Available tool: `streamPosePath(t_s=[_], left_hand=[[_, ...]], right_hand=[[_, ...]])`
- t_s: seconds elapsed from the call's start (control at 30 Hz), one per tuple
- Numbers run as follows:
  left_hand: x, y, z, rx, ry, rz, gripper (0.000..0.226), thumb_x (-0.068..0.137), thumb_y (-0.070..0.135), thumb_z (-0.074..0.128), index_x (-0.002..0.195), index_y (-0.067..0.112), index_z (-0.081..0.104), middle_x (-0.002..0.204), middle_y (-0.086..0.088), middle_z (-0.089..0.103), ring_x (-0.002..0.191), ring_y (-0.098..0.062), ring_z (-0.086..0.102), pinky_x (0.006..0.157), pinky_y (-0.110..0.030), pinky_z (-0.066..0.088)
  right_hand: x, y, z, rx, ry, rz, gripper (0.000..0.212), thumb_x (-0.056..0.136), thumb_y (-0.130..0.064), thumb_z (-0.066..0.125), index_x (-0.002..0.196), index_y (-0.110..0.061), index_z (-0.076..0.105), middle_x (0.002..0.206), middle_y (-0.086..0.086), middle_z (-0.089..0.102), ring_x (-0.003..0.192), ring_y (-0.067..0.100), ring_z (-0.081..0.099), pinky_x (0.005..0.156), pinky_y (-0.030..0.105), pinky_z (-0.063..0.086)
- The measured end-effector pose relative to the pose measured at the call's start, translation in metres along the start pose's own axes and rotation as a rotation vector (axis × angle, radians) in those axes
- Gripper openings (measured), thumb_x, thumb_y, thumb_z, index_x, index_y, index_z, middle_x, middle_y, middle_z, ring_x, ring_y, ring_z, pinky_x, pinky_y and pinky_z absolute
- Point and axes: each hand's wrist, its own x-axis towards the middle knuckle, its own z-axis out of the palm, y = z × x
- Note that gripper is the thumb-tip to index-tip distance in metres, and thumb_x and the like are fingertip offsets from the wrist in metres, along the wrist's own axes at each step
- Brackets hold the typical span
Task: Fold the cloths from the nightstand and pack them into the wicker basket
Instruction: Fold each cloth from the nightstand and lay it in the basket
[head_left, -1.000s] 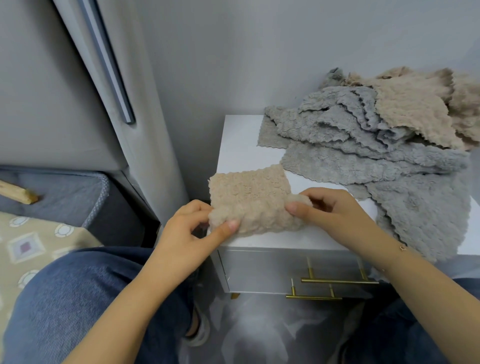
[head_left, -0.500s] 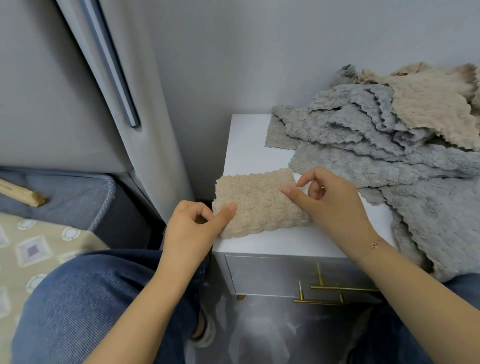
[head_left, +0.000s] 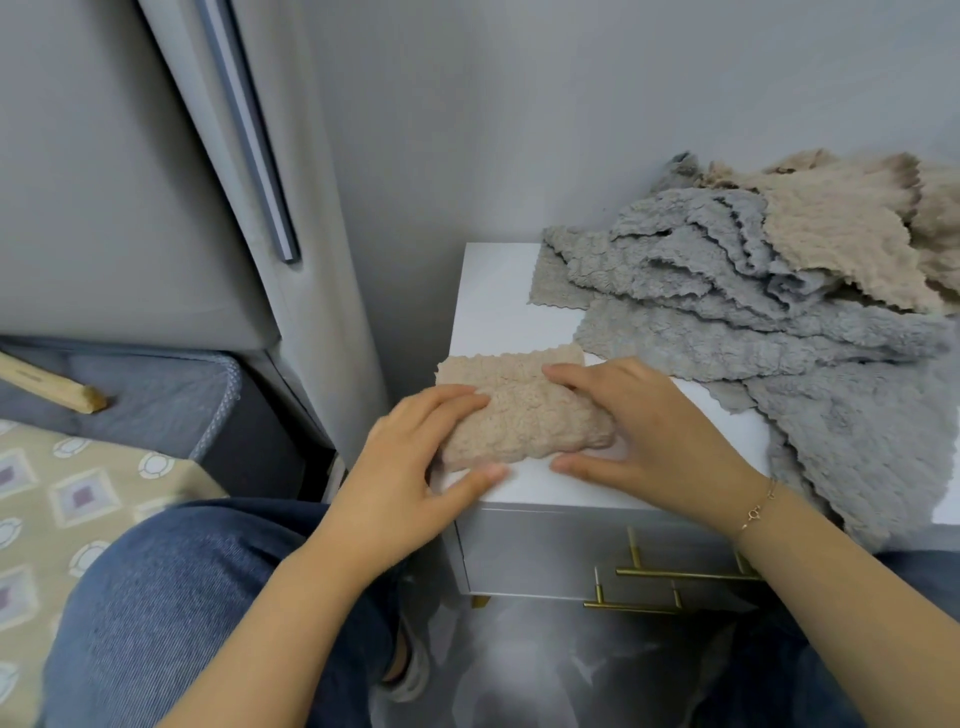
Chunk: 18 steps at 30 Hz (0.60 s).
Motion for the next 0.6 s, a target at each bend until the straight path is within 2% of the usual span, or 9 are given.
streamPosePath(t_s=[0.07,0.17,0.27,0.37,0.43,0.5,0.6], left_hand=[[-0.003,0.0,0.001,0.032,-0.041,0.006,0.066,0.081,0.064,0.058,0.138,0.034,0.045,0.139,0.021,0.042,0.13,-0.001,0.037,0.11,-0.034,0.033],[-0.003,0.004,-0.001,0.051,-0.039,0.038,0.061,0.079,0.063,0.062,0.132,0.036,0.047,0.13,0.022,0.046,0.122,-0.002,0.043,0.104,-0.031,0.035],[-0.007,0.007,-0.003,0.115,-0.067,0.089,0.06,0.077,0.067,0.062,0.127,0.036,0.05,0.122,0.021,0.05,0.111,-0.003,0.048,0.095,-0.027,0.037],[-0.005,0.011,-0.005,0.223,0.013,0.132,0.046,0.08,0.061,0.062,0.114,0.03,0.061,0.11,0.015,0.056,0.098,-0.01,0.054,0.083,-0.032,0.045],[0.001,0.011,-0.008,0.248,0.057,0.145,0.042,0.079,0.058,0.061,0.105,0.025,0.068,0.105,0.012,0.056,0.093,-0.012,0.052,0.08,-0.034,0.045],[0.009,0.01,-0.013,0.185,0.022,0.114,0.044,0.076,0.061,0.062,0.1,0.025,0.07,0.1,0.017,0.056,0.092,-0.009,0.05,0.082,-0.029,0.042],[0.028,0.014,-0.026,-0.115,-0.155,-0.112,0.045,0.066,0.067,0.069,0.091,0.029,0.071,0.089,0.015,0.063,0.089,-0.008,0.057,0.081,-0.025,0.047]], right_hand=[[-0.002,-0.001,0.0,-0.012,0.01,-0.031,0.059,0.084,-0.061,0.055,0.135,-0.033,0.049,0.118,-0.013,0.058,0.109,0.009,0.047,0.093,0.026,0.039],[-0.004,-0.002,-0.004,0.038,-0.003,-0.037,0.048,0.085,-0.056,0.057,0.126,-0.032,0.058,0.112,-0.014,0.061,0.104,0.008,0.049,0.09,0.027,0.043],[-0.006,-0.004,-0.013,0.196,-0.038,0.042,0.047,0.079,-0.06,0.058,0.116,-0.031,0.065,0.106,-0.018,0.064,0.102,0.004,0.051,0.088,0.021,0.042],[-0.005,-0.009,-0.016,0.232,-0.048,0.066,0.051,0.08,-0.064,0.051,0.101,-0.022,0.07,0.094,-0.013,0.066,0.093,0.005,0.053,0.082,0.022,0.042],[-0.001,-0.011,-0.015,0.227,-0.054,0.077,0.051,0.083,-0.065,0.047,0.091,-0.019,0.067,0.088,-0.01,0.061,0.09,0.006,0.051,0.081,0.024,0.041],[0.005,-0.011,-0.014,0.232,-0.065,0.114,0.056,0.085,-0.066,0.042,0.084,-0.015,0.064,0.085,-0.006,0.055,0.088,0.009,0.048,0.079,0.024,0.039],[0.013,-0.011,-0.015,0.291,-0.095,0.224,0.065,0.091,-0.067,0.04,0.076,-0.006,0.06,0.077,0.002,0.053,0.076,0.01,0.049,0.072,0.028,0.04]])
